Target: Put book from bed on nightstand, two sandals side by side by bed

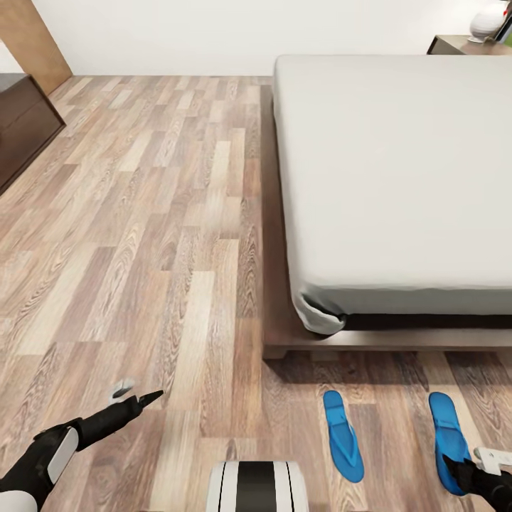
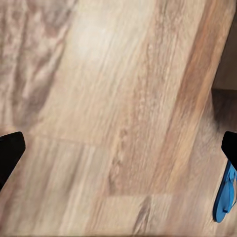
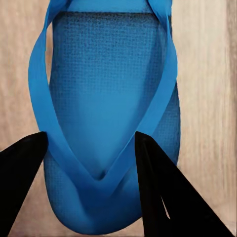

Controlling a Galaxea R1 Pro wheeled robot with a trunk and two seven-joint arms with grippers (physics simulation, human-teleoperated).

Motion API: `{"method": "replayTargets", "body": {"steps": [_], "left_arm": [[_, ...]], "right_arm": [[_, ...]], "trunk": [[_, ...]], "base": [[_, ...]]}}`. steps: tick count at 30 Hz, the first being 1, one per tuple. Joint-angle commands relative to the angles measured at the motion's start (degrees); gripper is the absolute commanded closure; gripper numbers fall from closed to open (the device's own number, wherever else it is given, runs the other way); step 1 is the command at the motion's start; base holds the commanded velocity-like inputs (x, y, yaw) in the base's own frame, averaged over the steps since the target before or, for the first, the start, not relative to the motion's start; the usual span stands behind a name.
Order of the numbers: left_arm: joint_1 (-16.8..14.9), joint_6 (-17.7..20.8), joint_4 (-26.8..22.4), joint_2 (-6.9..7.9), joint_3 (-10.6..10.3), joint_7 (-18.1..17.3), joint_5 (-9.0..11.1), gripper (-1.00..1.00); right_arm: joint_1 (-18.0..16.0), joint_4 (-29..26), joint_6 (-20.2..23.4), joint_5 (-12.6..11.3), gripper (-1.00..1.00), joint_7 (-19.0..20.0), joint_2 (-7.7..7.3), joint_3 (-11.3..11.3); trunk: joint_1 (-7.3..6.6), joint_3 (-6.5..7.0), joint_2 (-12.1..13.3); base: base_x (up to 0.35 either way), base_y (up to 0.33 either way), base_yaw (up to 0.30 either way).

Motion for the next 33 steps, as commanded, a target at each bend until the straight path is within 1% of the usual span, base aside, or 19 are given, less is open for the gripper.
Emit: {"method": "replayTargets", "body": {"steps": [1, 10, 16, 18, 20, 21, 22, 23, 24, 25, 28, 33], "left_arm": [[0.0, 0.5, 0.0, -0.01, 0.1, -0.1, 0.4, -1.00], [0.0, 0.5, 0.0, -0.02, 0.1, -0.1, 0.3, -1.00], [0.0, 0.5, 0.0, -0.07, 0.1, -0.1, 0.4, -1.00], [0.0, 0.5, 0.0, -0.09, 0.1, -0.1, 0.3, -1.00], [0.0, 0.5, 0.0, -0.10, 0.1, -0.1, 0.3, -1.00], [0.0, 0.5, 0.0, -0.11, 0.1, -0.1, 0.3, -1.00], [0.0, 0.5, 0.0, -0.11, 0.1, -0.1, 0.3, -1.00], [0.0, 0.5, 0.0, -0.11, 0.1, -0.1, 0.3, -1.00], [0.0, 0.5, 0.0, -0.11, 0.1, -0.1, 0.3, -1.00], [0.0, 0.5, 0.0, -0.11, 0.1, -0.1, 0.3, -1.00], [0.0, 0.5, 0.0, -0.11, 0.1, -0.1, 0.3, -1.00], [0.0, 0.5, 0.0, -0.31, 0.0, -0.1, 0.3, -1.00]], "right_arm": [[0.0, -0.1, 0.3, -0.6, 1.00, 0.4, 0.01, -0.2], [0.0, -0.1, 0.3, -0.6, 1.00, 0.4, 0.01, -0.2], [-0.2, -0.1, 1.3, -0.5, 1.00, 0.3, 0.01, -0.1], [-0.3, -0.3, 2.8, -0.4, 1.00, 0.4, 0.01, -0.1], [-0.4, -0.7, 7.7, -0.3, 1.00, 0.4, 0.01, -0.1], [-0.6, -0.8, 9.0, -0.3, 1.00, 0.4, 0.01, -0.1], [-2.8, -1.2, 12.5, -0.2, 1.00, 0.3, 0.01, -0.1], [-6.6, -1.4, 14.7, -0.2, 1.00, 0.3, 0.01, -0.1], [-8.8, -1.4, 15.6, -0.1, 1.00, 0.3, 0.01, -0.1], [-10.2, -1.4, 16.2, -0.1, 1.00, 0.3, 0.01, -0.1], [-12.1, -1.5, 17.1, 0.0, 1.00, 0.4, 0.01, -0.1], [-12.9, -1.6, 17.4, 0.0, 1.00, 0.5, 0.01, -0.1]], "trunk": [[-0.01, -0.03, 0.0], [-0.01, -0.03, 0.0], [-0.01, -0.03, 0.0], [-0.01, -0.03, 0.0], [-0.01, -0.03, 0.0], [-0.01, -0.03, 0.0], [-0.01, -0.03, 0.0], [-0.01, -0.03, 0.0], [-0.01, -0.03, 0.0], [-0.01, -0.03, 0.0], [-0.01, -0.03, 0.0], [-0.01, -0.03, 0.0]], "base": [[0.000, 0.322, 0.000], [0.000, 0.320, 0.000], [0.000, 0.072, 0.000], [0.000, 0.007, 0.000], [0.000, 0.003, 0.000], [0.000, 0.002, 0.000], [0.000, 0.000, 0.000], [0.000, 0.000, 0.000], [0.000, 0.000, 0.000], [0.000, 0.000, 0.000], [0.000, 0.000, 0.000], [0.000, 0.000, 0.000]]}}
